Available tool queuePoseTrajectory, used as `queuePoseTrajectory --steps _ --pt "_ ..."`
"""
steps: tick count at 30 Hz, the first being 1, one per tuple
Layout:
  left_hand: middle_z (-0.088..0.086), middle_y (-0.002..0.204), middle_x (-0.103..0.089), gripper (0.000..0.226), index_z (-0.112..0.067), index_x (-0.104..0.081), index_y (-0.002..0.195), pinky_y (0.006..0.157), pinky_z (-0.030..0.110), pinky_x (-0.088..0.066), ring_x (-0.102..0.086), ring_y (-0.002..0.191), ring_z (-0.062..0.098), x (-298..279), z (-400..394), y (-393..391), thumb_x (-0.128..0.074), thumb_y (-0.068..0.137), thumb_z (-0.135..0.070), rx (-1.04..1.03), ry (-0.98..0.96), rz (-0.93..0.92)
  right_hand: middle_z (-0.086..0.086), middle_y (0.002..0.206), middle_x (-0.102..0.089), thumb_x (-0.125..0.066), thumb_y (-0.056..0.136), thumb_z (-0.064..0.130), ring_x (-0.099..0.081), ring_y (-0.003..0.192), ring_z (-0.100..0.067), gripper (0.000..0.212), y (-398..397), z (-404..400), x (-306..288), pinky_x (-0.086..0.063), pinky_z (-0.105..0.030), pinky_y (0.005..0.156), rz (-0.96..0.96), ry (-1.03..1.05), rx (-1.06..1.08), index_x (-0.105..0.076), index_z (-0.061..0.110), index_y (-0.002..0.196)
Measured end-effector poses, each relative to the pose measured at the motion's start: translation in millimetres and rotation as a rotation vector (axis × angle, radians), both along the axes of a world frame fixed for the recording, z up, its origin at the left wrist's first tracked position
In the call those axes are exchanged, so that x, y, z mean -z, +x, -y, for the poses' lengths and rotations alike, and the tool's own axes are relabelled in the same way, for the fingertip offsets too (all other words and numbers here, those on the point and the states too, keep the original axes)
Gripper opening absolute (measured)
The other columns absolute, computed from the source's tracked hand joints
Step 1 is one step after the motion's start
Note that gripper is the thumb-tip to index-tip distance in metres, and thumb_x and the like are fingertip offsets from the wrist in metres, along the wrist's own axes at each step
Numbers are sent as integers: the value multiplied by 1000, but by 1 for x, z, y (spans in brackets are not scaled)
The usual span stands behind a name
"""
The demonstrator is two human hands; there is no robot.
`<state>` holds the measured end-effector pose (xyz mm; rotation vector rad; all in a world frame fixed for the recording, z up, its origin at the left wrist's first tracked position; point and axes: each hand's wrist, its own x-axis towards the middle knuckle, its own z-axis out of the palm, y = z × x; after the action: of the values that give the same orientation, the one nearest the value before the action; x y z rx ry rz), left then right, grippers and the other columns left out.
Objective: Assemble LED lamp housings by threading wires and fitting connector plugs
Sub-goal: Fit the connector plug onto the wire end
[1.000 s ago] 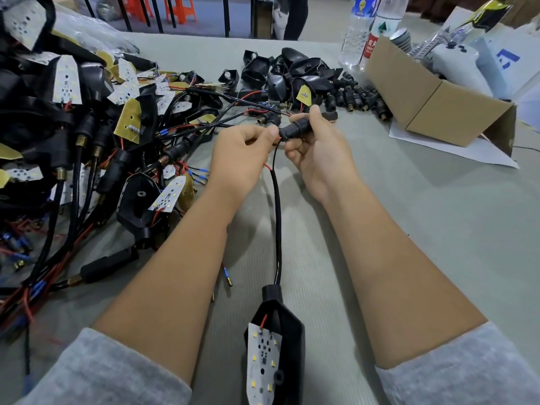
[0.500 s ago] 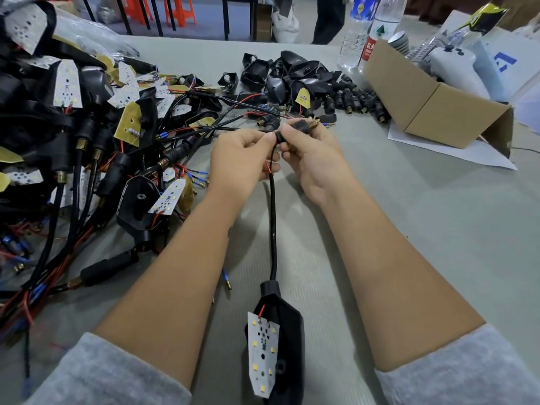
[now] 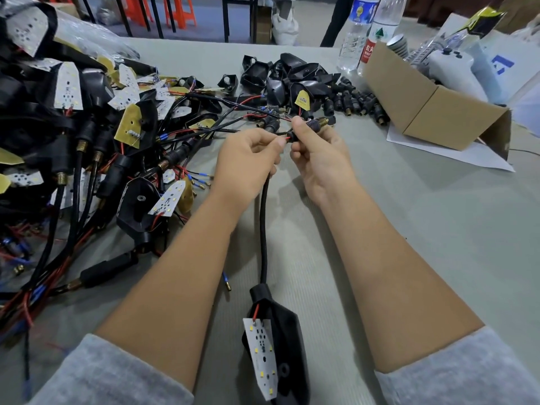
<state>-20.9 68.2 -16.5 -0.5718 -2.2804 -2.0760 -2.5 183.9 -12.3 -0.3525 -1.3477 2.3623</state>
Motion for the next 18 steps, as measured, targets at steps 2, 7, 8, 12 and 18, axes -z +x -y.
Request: queuePoseTrajectory --steps 2,7,8,12,18 --pt "-9 59 -64 10 -22 -69 81 54 18 -46 -52 51 1 1 -2 1 -71 88 -16 12 -31 -11 2 58 -57 -70 88 7 -51 46 -5 22 0 0 0 -46 -16 49 -7 -16 31 -52 12 77" --pt "-4 62 -61 16 -23 -64 76 56 24 -48 -54 50 5 4 -3 1 -67 90 -18 -68 -103 -77 3 59 -58 -73 86 12 -53 48 -5 22 -1 2 0 -46 -17 49 11 2 107 -52 12 80" --pt "-3 62 -59 17 -20 -63 76 55 24 -48 -53 48 6 4 -3 1 -64 92 -17 -74 -111 -80 3 59 -57 -73 86 13 -53 47 -5 23 -2 3 0 -46 -17 49 14 17 114 -51 12 80" --pt "4 63 -55 21 -15 -58 73 53 25 -44 -49 50 12 2 0 2 -60 93 -8 -47 -100 -53 1 61 -55 -70 89 10 -52 51 -8 19 -1 1 2 -45 -18 51 -2 96 14 -54 13 78" --pt "4 62 -53 11 -2 -61 86 47 18 -41 -44 45 6 -3 2 4 -56 96 -4 -4 22 48 2 66 -60 -64 91 4 -51 54 -7 9 2 1 1 -46 -17 54 -32 155 -158 -60 12 90"
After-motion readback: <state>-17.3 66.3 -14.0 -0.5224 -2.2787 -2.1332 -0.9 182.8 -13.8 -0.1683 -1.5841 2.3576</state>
